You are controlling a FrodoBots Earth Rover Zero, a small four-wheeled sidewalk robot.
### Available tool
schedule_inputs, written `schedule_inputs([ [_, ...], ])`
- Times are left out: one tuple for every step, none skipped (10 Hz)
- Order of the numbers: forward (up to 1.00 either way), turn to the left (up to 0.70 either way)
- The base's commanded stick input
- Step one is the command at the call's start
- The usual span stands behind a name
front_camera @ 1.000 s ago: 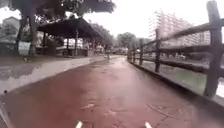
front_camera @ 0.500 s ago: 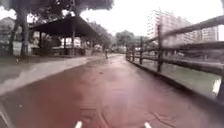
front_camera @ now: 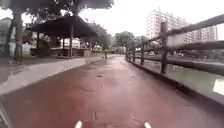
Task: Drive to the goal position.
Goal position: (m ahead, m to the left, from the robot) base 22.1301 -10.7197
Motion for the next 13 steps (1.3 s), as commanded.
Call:
schedule_inputs([
  [0.5,0.0],
  [0.5,0.0],
  [0.5,0.0],
  [0.5,0.0],
  [0.5,0.0],
  [0.5,0.0],
  [0.5,0.08],
  [0.5,0.5],
  [0.5,0.5],
  [0.5,0.5],
  [0.5,0.5],
  [0.5,0.07],
  [0.5,0.0],
])
